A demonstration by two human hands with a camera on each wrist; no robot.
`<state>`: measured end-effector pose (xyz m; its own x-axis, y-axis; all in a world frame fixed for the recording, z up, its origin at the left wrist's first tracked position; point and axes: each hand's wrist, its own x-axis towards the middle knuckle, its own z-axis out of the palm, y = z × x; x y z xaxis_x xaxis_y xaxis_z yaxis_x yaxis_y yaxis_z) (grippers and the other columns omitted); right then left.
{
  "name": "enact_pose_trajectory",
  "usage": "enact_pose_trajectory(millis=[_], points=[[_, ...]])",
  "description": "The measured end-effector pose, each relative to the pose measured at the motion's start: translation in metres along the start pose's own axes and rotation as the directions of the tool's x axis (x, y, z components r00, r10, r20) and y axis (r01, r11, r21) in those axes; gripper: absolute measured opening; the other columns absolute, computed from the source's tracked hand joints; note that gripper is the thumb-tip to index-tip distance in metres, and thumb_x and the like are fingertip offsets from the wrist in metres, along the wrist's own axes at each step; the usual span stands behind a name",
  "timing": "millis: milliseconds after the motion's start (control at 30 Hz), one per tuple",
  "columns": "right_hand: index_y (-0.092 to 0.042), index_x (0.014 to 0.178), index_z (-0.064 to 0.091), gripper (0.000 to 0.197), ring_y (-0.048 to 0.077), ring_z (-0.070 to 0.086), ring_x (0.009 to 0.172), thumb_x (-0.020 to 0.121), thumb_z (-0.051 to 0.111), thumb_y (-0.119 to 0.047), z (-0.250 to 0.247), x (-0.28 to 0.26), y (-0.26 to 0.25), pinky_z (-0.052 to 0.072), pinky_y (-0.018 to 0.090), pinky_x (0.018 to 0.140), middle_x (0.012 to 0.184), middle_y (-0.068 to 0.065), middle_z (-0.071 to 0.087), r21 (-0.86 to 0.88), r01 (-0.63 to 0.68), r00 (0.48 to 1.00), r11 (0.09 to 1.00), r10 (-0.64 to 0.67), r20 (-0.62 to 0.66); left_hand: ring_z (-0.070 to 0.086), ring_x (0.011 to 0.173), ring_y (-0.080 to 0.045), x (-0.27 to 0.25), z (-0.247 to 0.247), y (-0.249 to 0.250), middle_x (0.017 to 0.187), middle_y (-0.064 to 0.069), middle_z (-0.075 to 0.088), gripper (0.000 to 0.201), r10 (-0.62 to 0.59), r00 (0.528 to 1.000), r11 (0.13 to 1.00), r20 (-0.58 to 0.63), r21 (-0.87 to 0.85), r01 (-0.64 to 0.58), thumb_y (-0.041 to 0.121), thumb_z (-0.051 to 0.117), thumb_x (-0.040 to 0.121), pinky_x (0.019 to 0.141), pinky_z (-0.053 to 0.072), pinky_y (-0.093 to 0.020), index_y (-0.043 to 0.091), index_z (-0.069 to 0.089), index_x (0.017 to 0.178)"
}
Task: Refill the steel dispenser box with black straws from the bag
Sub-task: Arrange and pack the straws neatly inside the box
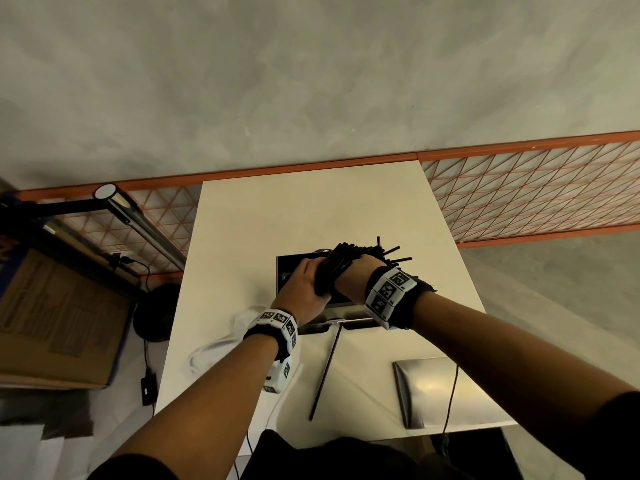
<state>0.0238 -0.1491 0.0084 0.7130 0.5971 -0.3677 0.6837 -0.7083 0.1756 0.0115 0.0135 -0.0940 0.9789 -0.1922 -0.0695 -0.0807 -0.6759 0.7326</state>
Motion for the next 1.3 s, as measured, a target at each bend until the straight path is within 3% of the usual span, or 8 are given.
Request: enact_pose_trajectory(millis=[133, 400, 600, 767, 900, 1033, 1167, 1300], points=[[-0.016, 0.126, 0.057, 0.028, 0.028, 0.063, 0.111, 0.103, 0.041, -0.019, -0.010, -0.006, 0.010, 0.047, 0.036, 0.085, 0.120, 0.004, 0.066, 0.006, -0.027, 0.999, 1.000, 0.027, -0.035, 0.054, 0.129, -0.017, -0.001, -0.001, -0.002, 0.144, 0.005, 0.046, 0.074, 0.044, 0.999, 0.999, 0.008, -0.032, -0.044, 0.019, 0.073, 0.082, 0.107, 0.045, -0.031, 0.029, 0.043, 0.149], [-0.016, 0.124, 0.061, 0.028, 0.030, 0.064, 0.110, 0.099, 0.049, -0.024, -0.010, -0.008, 0.008, 0.049, 0.039, 0.087, 0.119, 0.005, 0.065, 0.074, -0.038, 0.999, 0.997, 0.039, -0.014, 0.052, 0.129, -0.012, 0.000, 0.004, -0.003, 0.149, 0.010, 0.041, 0.084, 0.035, 0.999, 0.998, 0.010, 0.054, -0.035, 0.043, 0.080, 0.084, 0.109, 0.046, -0.033, 0.033, 0.035, 0.154], [-0.020, 0.117, 0.064, 0.029, 0.025, 0.061, 0.104, 0.094, 0.056, -0.035, -0.004, -0.026, 0.034, 0.048, 0.036, 0.076, 0.115, 0.000, 0.063, 0.419, -0.113, 0.956, 0.901, 0.213, -0.202, 0.056, 0.126, -0.016, 0.000, 0.003, -0.004, 0.143, 0.008, 0.045, 0.070, 0.056, 0.998, 0.996, -0.006, 0.069, -0.056, 0.029, 0.074, 0.090, 0.106, 0.049, -0.035, 0.036, 0.041, 0.151], [-0.012, 0.107, 0.071, 0.018, 0.022, 0.062, 0.095, 0.095, 0.061, -0.021, 0.025, -0.053, 0.056, 0.045, 0.026, 0.081, 0.104, 0.003, 0.067, 0.745, 0.022, 0.659, 0.667, 0.551, -0.513, 0.054, 0.128, -0.019, 0.000, 0.002, -0.004, 0.146, 0.006, 0.041, 0.068, 0.089, 0.996, 0.989, 0.027, 0.119, -0.092, 0.030, 0.068, 0.095, 0.108, 0.048, -0.036, 0.037, 0.036, 0.154], [-0.010, 0.129, 0.060, 0.035, 0.026, 0.054, 0.119, 0.101, 0.053, -0.028, 0.053, -0.060, 0.052, 0.037, 0.027, 0.095, 0.130, 0.008, 0.058, 0.913, -0.095, 0.488, 0.396, 0.819, -0.303, 0.047, 0.134, -0.020, -0.001, 0.002, -0.002, 0.149, 0.005, 0.034, 0.074, 0.102, 0.994, 0.984, 0.048, 0.144, -0.108, 0.050, 0.067, 0.092, 0.110, 0.047, -0.045, 0.039, 0.032, 0.156], [-0.011, 0.149, 0.038, 0.054, 0.024, 0.039, 0.139, 0.104, 0.038, -0.042, 0.076, -0.050, 0.029, 0.029, 0.034, 0.113, 0.152, 0.007, 0.038, 0.987, -0.134, 0.550, 0.089, 0.835, 0.000, 0.044, 0.139, -0.022, -0.003, 0.001, 0.003, 0.154, 0.005, 0.030, 0.099, 0.061, 0.997, 0.985, 0.054, 0.157, -0.069, 0.071, 0.068, 0.081, 0.111, 0.046, -0.045, 0.034, 0.021, 0.160], [-0.009, 0.141, 0.043, 0.045, 0.026, 0.043, 0.132, 0.106, 0.035, -0.036, 0.078, -0.036, 0.005, 0.032, 0.025, 0.102, 0.144, 0.010, 0.041, 0.981, -0.098, 0.691, 0.167, 0.721, -0.054, 0.038, 0.144, -0.025, -0.002, 0.002, 0.005, 0.158, 0.001, 0.028, 0.116, 0.025, 0.995, 0.975, 0.092, 0.218, -0.045, 0.077, 0.070, 0.072, 0.117, 0.039, -0.049, 0.029, 0.014, 0.162], [-0.014, 0.139, 0.050, 0.044, 0.024, 0.049, 0.126, 0.103, 0.041, -0.039, 0.080, -0.032, 0.012, 0.035, 0.027, 0.103, 0.140, 0.007, 0.049, 0.995, -0.074, 0.680, 0.060, 0.733, 0.007, 0.034, 0.146, -0.026, -0.001, 0.003, 0.006, 0.160, -0.001, 0.027, 0.120, -0.003, 0.993, 0.966, 0.117, 0.256, -0.028, 0.077, 0.072, 0.070, 0.119, 0.035, -0.050, 0.026, 0.014, 0.162]])
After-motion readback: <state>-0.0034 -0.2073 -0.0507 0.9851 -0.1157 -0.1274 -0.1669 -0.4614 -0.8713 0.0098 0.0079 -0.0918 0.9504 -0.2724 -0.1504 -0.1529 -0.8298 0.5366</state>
